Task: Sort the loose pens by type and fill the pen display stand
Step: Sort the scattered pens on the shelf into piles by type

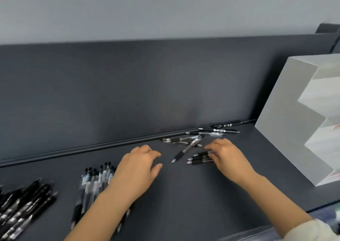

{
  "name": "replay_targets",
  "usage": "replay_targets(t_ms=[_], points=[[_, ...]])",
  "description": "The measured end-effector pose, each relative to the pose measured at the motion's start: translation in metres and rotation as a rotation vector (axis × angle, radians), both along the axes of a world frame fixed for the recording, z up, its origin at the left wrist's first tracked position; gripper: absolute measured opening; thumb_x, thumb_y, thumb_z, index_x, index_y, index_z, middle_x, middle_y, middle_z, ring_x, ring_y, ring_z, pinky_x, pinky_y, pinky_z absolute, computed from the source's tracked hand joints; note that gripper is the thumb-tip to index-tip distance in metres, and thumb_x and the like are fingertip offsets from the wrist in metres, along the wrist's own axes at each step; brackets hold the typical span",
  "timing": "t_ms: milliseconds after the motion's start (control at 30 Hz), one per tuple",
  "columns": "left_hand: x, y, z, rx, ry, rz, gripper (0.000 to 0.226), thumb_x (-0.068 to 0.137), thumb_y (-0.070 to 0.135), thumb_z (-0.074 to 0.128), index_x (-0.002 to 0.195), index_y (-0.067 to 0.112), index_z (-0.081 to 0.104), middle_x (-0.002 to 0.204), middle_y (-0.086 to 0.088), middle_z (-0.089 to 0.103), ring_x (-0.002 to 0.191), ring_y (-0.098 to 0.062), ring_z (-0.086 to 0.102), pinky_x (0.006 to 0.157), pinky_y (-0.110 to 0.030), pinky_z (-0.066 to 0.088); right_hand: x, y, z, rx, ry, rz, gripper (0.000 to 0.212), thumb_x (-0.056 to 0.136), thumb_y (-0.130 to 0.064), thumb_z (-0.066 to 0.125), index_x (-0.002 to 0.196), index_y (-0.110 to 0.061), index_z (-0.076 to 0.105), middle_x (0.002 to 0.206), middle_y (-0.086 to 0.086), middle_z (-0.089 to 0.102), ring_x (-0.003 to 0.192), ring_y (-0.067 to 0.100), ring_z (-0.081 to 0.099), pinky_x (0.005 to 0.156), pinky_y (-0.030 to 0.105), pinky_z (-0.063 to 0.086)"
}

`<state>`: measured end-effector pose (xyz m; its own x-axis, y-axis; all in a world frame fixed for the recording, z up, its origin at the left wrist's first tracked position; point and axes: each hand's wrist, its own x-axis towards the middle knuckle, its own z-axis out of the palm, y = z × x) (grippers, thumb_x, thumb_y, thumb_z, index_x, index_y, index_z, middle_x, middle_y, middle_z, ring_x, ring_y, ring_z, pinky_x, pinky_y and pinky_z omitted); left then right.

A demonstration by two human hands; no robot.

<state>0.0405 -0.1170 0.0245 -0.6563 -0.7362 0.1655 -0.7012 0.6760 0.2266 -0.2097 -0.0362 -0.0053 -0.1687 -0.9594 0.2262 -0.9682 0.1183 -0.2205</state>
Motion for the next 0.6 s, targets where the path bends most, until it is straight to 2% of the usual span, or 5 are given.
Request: replay_targets(t_ms=[133,300,467,600], points=[[-0.035,-0.003,-0.010,0.072,-0.062,-0.015,0.041,0.095,0.037,0.046,0.133,0.023,0.047,0.127,0.005,0.049,0.118,-0.016,0.044,0.098,-0.030,0.040,-0.025,0.005,-0.005,0.042,-0.025,-0.044,0.034,0.094,-0.019,0.053,0.127,-0.016,0.056,0.122,-0.003,0.057,0.111,0.019,0.047,0.093,0.028,0.041],[-0.066,-0.012,-0.025,0.083,-0.123,0.043,0.035,0.097,0.033,0.043,0.125,0.014,0.053,0.121,-0.002,0.052,0.114,-0.021,0.047,0.094,-0.033,0.043,-0.042,0.007,-0.012,0.097,-0.060,-0.041,0.041,0.097,-0.010,0.042,0.137,-0.016,0.045,0.132,-0.001,0.054,0.122,0.019,0.041,0.099,0.026,0.038],[-0.082,-0.015,-0.037,0.098,-0.162,0.068,0.033,0.096,0.035,0.044,0.118,0.014,0.056,0.115,-0.004,0.052,0.109,-0.022,0.049,0.089,-0.035,0.047,-0.060,0.009,-0.006,0.084,-0.159,-0.121,0.047,0.096,-0.007,0.044,0.142,-0.016,0.038,0.133,0.004,0.053,0.128,0.022,0.036,0.102,0.032,0.037],[-0.087,-0.014,-0.045,0.114,-0.093,0.104,0.024,0.095,0.029,0.046,0.112,0.015,0.057,0.109,-0.003,0.051,0.103,-0.023,0.052,0.083,-0.037,0.049,-0.073,0.011,-0.006,0.154,-0.200,-0.131,0.048,0.095,-0.010,0.048,0.141,-0.019,0.038,0.136,0.001,0.051,0.128,0.021,0.035,0.104,0.033,0.035]])
